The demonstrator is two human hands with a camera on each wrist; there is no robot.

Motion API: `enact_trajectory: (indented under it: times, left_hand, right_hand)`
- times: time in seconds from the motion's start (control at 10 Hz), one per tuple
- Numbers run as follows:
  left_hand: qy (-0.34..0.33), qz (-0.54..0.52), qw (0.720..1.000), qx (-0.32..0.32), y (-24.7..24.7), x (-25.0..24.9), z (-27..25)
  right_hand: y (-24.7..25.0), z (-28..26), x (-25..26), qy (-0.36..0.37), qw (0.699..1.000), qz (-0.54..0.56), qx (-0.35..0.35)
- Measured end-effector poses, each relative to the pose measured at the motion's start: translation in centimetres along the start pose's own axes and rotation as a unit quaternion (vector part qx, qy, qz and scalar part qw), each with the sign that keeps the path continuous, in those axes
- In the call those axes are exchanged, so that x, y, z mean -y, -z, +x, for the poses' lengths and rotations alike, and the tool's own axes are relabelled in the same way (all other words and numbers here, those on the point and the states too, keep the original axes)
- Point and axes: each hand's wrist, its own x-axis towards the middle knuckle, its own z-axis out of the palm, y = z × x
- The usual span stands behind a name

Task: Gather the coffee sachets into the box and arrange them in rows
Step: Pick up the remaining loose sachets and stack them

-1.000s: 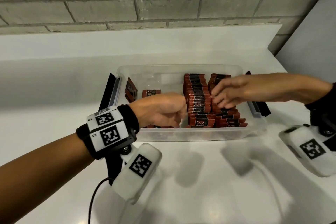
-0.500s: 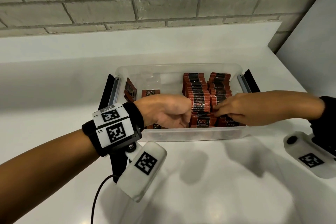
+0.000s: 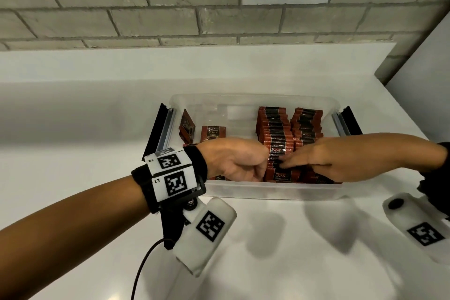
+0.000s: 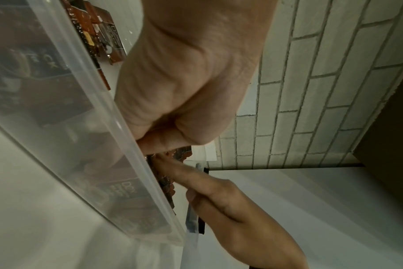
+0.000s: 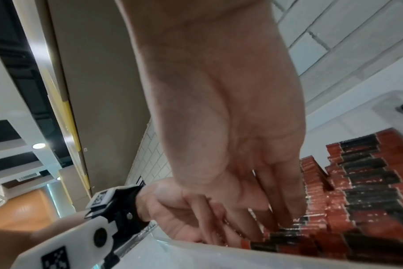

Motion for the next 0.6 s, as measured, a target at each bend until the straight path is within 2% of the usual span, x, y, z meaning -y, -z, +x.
enact_trajectory:
  times: [0.1,0.2,0.3,0.4,0.5,0.6]
  left_hand:
    - [0.06,0.018,0.997,-0.038,-1.3,-0.9,-1.6]
    - [0.069,0.096,0.989,-0.083,-0.9,-1.3,-2.4]
    - [0.011,0.142,0.98,-0.141,0.8,-2.8,-4.3]
    - [-0.024,0.199,0.96,-0.194,2.8,-4.2,-6.4]
    - [-0.022,0.43,0.872,-0.234,4.2,-4.3,-8.0]
    - [0.076,0.617,0.763,-0.177,5.0,-3.4,-8.5]
  right_hand:
    - [-0.2,0.1,0.2,0.02,0.999,0.012,0.035]
    - [0.8,0.1,0.3,0.0,0.998,0.035,0.048]
    - [3.1,0.7,1.0,-0.01,0.997,0.079,0.004]
    - [4.8,3.6,2.0,-0.005,0.978,0.21,-0.015]
    - [5.4,7.6,3.6,-0.046,0.948,0.314,0.002]
    - [5.2,11.0,5.5,-0.083,0.945,0.31,0.063]
